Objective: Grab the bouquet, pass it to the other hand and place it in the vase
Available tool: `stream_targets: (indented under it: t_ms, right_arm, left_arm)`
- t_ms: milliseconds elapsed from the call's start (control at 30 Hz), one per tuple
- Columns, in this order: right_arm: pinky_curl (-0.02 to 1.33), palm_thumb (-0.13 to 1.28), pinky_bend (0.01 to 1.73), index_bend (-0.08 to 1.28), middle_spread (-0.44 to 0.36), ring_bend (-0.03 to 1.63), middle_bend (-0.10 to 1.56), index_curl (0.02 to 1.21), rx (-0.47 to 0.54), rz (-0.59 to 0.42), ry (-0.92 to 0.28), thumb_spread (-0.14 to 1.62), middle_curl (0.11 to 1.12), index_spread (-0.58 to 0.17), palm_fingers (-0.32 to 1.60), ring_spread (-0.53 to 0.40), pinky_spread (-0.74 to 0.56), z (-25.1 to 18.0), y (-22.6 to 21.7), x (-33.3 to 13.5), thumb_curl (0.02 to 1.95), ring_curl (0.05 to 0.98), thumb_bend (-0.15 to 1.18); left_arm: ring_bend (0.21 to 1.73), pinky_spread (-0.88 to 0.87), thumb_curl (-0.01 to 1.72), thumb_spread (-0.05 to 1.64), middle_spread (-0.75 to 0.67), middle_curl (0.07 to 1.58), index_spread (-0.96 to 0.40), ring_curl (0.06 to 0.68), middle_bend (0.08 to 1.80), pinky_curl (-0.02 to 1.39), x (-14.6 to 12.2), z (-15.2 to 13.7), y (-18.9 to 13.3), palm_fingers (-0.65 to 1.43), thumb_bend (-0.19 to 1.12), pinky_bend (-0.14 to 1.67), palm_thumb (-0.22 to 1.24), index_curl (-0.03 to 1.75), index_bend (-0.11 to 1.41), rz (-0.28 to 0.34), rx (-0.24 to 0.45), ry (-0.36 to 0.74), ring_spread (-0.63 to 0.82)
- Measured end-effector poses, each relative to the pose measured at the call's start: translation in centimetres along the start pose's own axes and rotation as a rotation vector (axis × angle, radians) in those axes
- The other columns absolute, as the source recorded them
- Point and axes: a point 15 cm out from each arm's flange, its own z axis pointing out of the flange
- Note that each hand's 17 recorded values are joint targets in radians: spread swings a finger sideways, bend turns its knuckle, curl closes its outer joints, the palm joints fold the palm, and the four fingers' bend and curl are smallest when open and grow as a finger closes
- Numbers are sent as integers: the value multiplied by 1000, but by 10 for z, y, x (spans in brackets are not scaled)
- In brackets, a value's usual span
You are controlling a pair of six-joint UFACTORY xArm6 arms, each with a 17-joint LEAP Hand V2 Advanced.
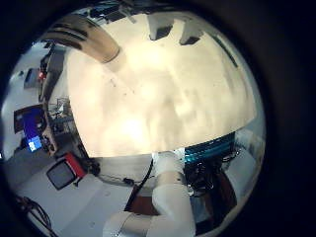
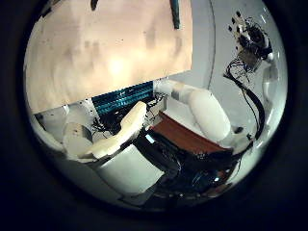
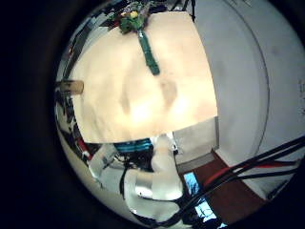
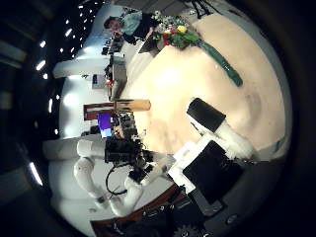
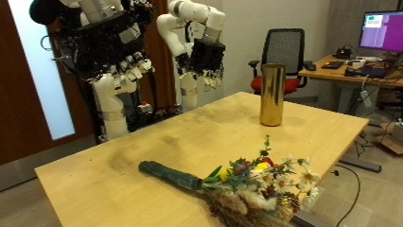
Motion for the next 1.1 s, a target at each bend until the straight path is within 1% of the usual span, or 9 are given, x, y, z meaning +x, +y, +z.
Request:
stream_targets:
  t_ms: [133,267,467,733,867,1000,1033,1067,1100]
  right_arm:
    - [244,717,373,167,73,547,332,282,-48,6,-11,1091,354,-253,380,118,342,14,-9,-4,403,177,-21]
    - [243,718,384,160,74,562,342,279,-30,35,-10,1091,354,-245,384,111,342,18,-23,-2,402,178,-21]
    - [253,703,444,133,110,601,334,263,12,86,-10,1098,350,-163,321,104,312,37,-63,6,399,187,-23]
    - [267,702,518,145,165,601,326,250,-12,151,-15,1098,350,-101,219,128,288,90,-120,25,398,192,-19]
    - [263,707,515,145,188,606,349,248,-46,170,-10,1101,356,-81,214,138,281,122,-135,30,398,194,-20]
    - [258,635,508,151,165,621,390,250,-55,188,1,1111,368,-107,225,113,273,156,-153,38,387,200,-27]
    - [253,635,495,153,181,618,424,251,-57,195,5,1110,376,-82,241,110,271,165,-158,42,389,200,-24]
    - [263,634,522,125,204,638,393,247,-63,201,9,1107,370,-52,188,128,272,174,-161,45,390,211,-23]
    - [264,638,530,142,206,645,386,246,-70,206,13,1101,366,-65,181,134,266,182,-163,49,390,213,-21]
  left_arm:
    - [454,575,318,918,315,338,251,187,256,292,1,3,0,211,-30,194,463,319,172,18,-12,-5,521]
    - [453,575,318,918,320,337,252,187,250,292,8,2,2,210,-30,195,463,321,171,57,-16,-35,522]
    - [456,580,319,918,322,336,252,187,246,289,12,-5,0,214,-30,195,463,321,168,77,-2,-62,529]
    - [449,573,319,918,311,337,252,185,247,288,12,-3,-1,208,-30,190,463,323,172,83,-13,-62,517]
    - [444,575,319,918,312,336,253,184,246,283,10,-4,-1,204,-30,190,463,326,174,75,-12,-57,519]
    - [450,584,316,921,319,335,253,186,241,284,8,-3,-1,208,-30,194,458,326,171,70,-15,-57,526]
    - [452,584,316,921,320,334,253,187,239,284,8,-3,-1,210,-30,195,458,325,170,68,-16,-56,526]
    - [452,580,315,921,321,334,253,187,239,284,7,-3,-1,209,-30,195,458,325,168,66,-18,-55,526]
    - [453,580,315,921,321,334,253,187,239,285,7,-2,-1,209,-30,195,458,325,168,64,-20,-54,526]
